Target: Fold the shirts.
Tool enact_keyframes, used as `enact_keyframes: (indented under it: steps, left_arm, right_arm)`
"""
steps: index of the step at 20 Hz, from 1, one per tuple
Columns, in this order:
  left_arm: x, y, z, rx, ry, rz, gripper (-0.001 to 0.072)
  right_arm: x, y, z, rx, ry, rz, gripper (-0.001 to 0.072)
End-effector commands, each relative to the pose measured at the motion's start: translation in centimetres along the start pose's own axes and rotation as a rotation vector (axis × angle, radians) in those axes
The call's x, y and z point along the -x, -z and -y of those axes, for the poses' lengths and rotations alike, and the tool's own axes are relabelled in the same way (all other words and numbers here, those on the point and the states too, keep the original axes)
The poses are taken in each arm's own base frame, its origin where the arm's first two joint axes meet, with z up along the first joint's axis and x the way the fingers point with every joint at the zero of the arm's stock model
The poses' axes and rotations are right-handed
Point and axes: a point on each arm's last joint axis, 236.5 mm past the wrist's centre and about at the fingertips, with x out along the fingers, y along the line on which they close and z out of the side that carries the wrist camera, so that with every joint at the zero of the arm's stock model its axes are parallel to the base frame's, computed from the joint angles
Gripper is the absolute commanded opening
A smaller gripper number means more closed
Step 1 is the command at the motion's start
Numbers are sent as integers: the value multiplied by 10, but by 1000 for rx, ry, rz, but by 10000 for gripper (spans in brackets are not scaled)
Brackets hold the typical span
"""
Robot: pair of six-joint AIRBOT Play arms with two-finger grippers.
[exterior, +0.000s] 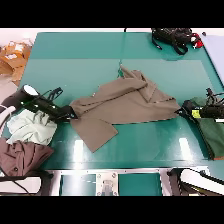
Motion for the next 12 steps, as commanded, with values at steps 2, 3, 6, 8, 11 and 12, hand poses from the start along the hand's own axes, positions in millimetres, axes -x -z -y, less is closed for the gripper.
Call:
enact_keyframes:
  steps: [2, 3, 6, 8, 11, 12]
  left_arm:
    - [-12, -9, 4, -18, 22, 60, 265]
    - [-11, -6, 8, -22, 34, 45, 58]
    - [12, 0, 33, -117, 79, -7, 23]
    - [58, -21, 65, -224, 75, 97, 23]
    - [183, -50, 151, -460, 40, 451, 23]
    - [232, -48, 184, -541, 27, 585, 23]
  right_arm:
    - [0, -1, -3, -3, -14, 4, 15]
    - [0, -1, -6, -8, -23, 2, 15]
    - [13, -3, -27, 9, -83, -6, 14]
    - [43, -13, -55, 67, -125, 16, 14]
    - [126, -38, -114, 208, -156, 178, 14]
    - [164, -45, -138, 255, -164, 275, 14]
